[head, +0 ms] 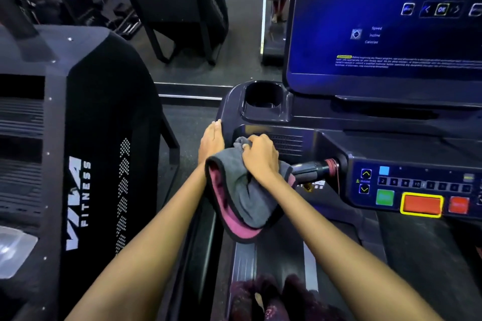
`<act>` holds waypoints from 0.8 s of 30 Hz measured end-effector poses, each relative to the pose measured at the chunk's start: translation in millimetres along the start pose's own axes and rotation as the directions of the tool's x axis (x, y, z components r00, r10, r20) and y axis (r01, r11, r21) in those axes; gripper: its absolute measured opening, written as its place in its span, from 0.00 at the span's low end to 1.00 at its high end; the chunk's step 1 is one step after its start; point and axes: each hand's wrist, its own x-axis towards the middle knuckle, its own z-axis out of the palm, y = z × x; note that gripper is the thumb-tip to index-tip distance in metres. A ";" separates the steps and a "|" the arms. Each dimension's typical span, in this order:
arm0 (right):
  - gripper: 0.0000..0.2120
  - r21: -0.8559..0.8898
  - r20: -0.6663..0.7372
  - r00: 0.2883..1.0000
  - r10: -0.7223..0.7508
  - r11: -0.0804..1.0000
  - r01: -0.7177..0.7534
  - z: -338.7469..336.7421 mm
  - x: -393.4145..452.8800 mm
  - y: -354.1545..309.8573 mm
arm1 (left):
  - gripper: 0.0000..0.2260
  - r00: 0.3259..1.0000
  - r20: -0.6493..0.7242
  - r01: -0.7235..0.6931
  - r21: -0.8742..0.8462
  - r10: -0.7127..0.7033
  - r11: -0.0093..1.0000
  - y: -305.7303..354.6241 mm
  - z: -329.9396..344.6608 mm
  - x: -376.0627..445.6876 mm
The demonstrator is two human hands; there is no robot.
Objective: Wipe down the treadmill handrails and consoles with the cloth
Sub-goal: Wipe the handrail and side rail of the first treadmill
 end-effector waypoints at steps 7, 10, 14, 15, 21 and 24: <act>0.20 0.041 0.558 0.830 0.025 0.997 -0.058 -3.1 29.5 2.7 | 0.20 0.993 0.003 -0.118 0.180 0.120 0.977 -4.9 1.4 -0.3; 0.15 0.087 0.704 0.708 -0.047 0.996 -0.020 -15.7 25.7 9.6 | 0.21 0.998 -0.053 -0.037 0.043 0.039 0.998 3.4 3.7 -2.1; 0.14 0.165 0.508 0.861 -0.009 0.982 -0.087 -5.4 20.9 6.6 | 0.21 0.997 -0.043 -0.055 0.114 0.060 0.992 3.7 3.1 -3.3; 0.15 0.192 0.416 0.908 0.037 0.973 -0.128 0.6 23.2 4.3 | 0.21 0.997 -0.029 -0.068 0.151 0.073 0.986 2.8 1.6 -2.9; 0.17 0.301 0.252 0.968 0.012 0.949 -0.090 10.7 27.7 5.0 | 0.18 0.996 0.011 -0.091 0.252 0.091 0.963 5.1 -3.8 2.7; 0.18 0.203 0.478 0.869 -0.125 0.979 0.029 -8.2 19.4 11.1 | 0.19 0.998 -0.028 -0.046 0.107 0.050 0.993 5.6 -1.5 -0.6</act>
